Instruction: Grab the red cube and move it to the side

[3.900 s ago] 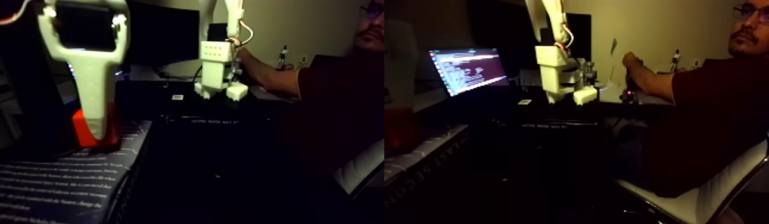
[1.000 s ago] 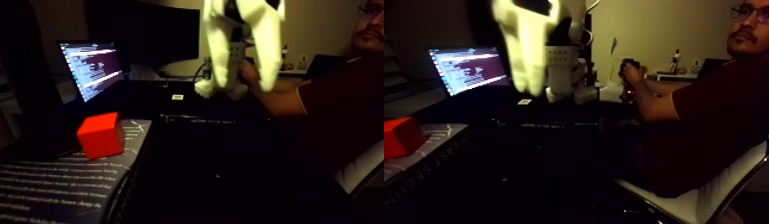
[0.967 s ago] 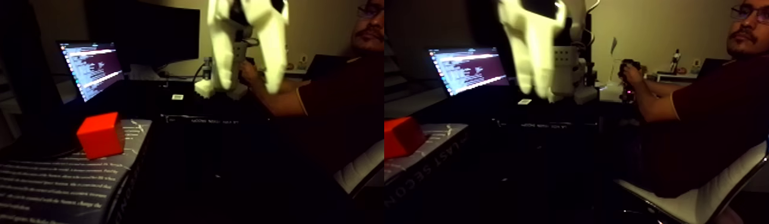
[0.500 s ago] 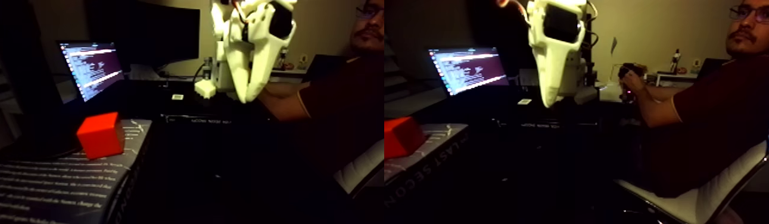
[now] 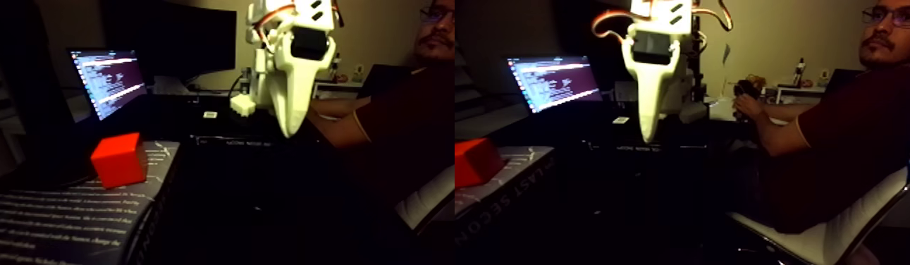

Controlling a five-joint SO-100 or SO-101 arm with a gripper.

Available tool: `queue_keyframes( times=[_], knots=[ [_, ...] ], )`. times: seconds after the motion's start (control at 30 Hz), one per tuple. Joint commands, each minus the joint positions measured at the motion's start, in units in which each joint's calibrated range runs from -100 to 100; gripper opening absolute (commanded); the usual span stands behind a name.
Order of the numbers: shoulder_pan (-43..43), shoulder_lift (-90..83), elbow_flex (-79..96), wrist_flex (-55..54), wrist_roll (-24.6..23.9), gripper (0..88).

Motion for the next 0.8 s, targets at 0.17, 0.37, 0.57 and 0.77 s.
queue_keyframes(
  times=[0.17,0.37,0.57,0.77],
  knots=[
    [1.72,-11.87,1.91,6.62,-1.76,0.5],
    [2.64,-13.97,2.63,7.72,-1.76,0.5],
    [1.81,-14.05,2.09,9.74,-1.76,0.5],
    [1.89,-14.05,2.09,9.74,-1.71,0.6]
  ],
)
